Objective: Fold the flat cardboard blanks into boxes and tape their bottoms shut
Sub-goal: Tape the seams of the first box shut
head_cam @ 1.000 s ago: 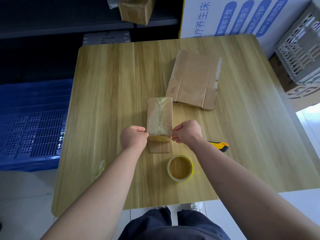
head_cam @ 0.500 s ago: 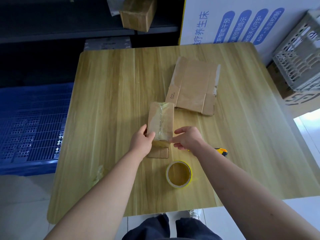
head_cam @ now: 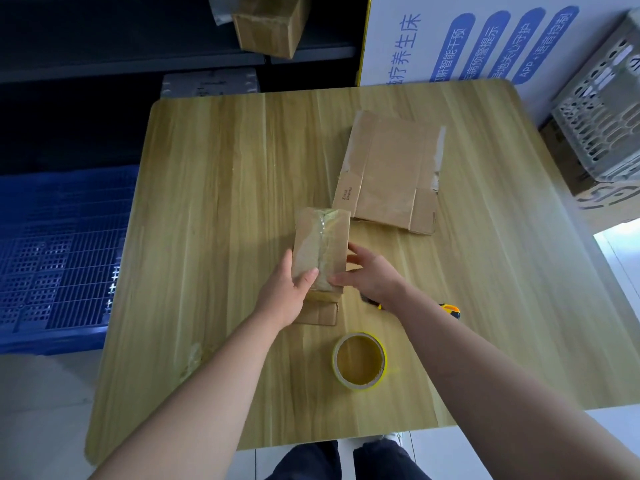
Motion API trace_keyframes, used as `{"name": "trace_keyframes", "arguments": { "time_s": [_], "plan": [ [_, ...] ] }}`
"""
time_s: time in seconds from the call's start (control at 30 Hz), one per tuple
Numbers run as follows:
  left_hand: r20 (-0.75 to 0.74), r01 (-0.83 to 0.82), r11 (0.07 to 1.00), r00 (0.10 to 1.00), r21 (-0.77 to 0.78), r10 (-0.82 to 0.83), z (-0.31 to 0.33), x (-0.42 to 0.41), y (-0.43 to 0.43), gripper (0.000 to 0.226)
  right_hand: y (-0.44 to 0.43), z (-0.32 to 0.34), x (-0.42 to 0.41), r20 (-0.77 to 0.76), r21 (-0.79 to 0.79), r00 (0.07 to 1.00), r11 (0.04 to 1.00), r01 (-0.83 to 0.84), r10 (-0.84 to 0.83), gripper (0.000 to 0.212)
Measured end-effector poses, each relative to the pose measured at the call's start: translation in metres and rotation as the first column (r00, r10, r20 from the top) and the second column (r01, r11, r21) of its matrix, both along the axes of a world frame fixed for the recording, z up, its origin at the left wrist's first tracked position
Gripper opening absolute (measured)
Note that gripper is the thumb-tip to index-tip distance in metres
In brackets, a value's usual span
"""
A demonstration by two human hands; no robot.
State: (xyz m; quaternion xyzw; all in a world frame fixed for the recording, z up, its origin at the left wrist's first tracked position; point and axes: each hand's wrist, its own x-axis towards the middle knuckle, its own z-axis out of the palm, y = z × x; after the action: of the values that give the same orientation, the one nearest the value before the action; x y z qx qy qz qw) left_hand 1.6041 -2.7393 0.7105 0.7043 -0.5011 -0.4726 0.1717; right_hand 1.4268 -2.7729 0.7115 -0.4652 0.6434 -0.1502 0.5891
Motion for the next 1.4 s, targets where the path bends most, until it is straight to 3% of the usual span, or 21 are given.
{"name": "trace_keyframes", "arguments": {
  "time_s": [0.07, 0.17, 0.27, 0.37, 0.5, 0.6, 0.7, 0.77, 0.93, 1.13, 1.27, 1.33, 1.4],
  "plan": [
    [-0.101, -0.045, 0.996, 0.994, -0.080, 0.036, 0.007, 0.002, -0.002, 0.075, -0.006, 0.011, 0.002, 0.082, 0.006, 0.994, 0.998, 0.070, -0.070, 0.087],
    [-0.193, -0.084, 0.975, 0.980, -0.205, 0.044, 0.021, 0.010, -0.009, 0.070, -0.013, 0.043, 0.003, 0.277, 0.127, 0.929, 0.968, 0.218, -0.246, 0.057],
    [-0.039, -0.002, 0.932, 0.999, -0.363, -0.013, 0.029, 0.023, -0.009, 0.072, -0.022, 0.065, 0.002, 0.342, 0.206, 0.859, 0.922, 0.327, -0.381, 0.052],
    [0.081, 0.092, 0.880, 0.995, -0.466, -0.062, 0.029, 0.027, -0.003, 0.083, -0.026, 0.072, 0.010, 0.266, 0.097, 0.919, 0.957, 0.275, -0.291, 0.036],
    [-0.315, -0.145, 0.944, 0.948, -0.298, 0.047, 0.034, 0.028, 0.004, 0.073, -0.018, 0.062, 0.016, 0.278, 0.010, 0.949, 0.988, 0.152, -0.149, 0.041],
    [-0.449, -0.287, 0.944, 0.873, -0.161, 0.189, 0.034, 0.034, 0.007, 0.070, -0.006, 0.048, 0.016, 0.227, -0.121, 0.972, 0.988, 0.092, -0.062, 0.061],
    [-0.390, -0.270, 0.960, 0.894, -0.076, 0.220, 0.031, 0.034, 0.014, 0.081, 0.005, 0.038, 0.019, 0.153, -0.222, 0.988, 0.974, 0.035, -0.001, 0.070],
    [-0.401, -0.275, 0.961, 0.883, -0.020, 0.244, 0.035, 0.031, 0.017, 0.071, 0.012, 0.030, 0.021, 0.130, -0.221, 0.992, 0.975, 0.024, 0.005, 0.070],
    [-0.352, -0.274, 0.949, 0.882, 0.154, 0.312, 0.023, 0.030, 0.019, 0.080, 0.029, 0.007, 0.025, 0.115, -0.179, 0.993, 0.983, 0.036, -0.016, 0.051],
    [-0.238, -0.182, 0.975, 0.949, 0.125, 0.207, 0.016, 0.038, 0.013, 0.054, 0.022, 0.001, 0.025, 0.039, -0.093, 0.993, 0.989, 0.111, -0.108, 0.017],
    [-0.167, -0.092, 0.988, 0.980, 0.127, 0.112, 0.022, 0.033, -0.002, 0.089, 0.012, 0.015, 0.031, 0.021, -0.067, 0.994, 0.992, 0.112, -0.110, 0.056],
    [-0.114, -0.071, 0.992, 0.990, 0.104, 0.083, 0.021, 0.031, -0.007, 0.081, 0.010, 0.021, 0.035, -0.017, -0.053, 0.995, 0.994, 0.100, -0.101, 0.065],
    [-0.115, -0.056, 0.993, 0.991, 0.101, 0.068, 0.021, 0.031, -0.011, 0.067, 0.008, 0.025, 0.039, -0.063, -0.060, 0.995, 0.996, 0.068, -0.071, 0.050]
  ]
}}
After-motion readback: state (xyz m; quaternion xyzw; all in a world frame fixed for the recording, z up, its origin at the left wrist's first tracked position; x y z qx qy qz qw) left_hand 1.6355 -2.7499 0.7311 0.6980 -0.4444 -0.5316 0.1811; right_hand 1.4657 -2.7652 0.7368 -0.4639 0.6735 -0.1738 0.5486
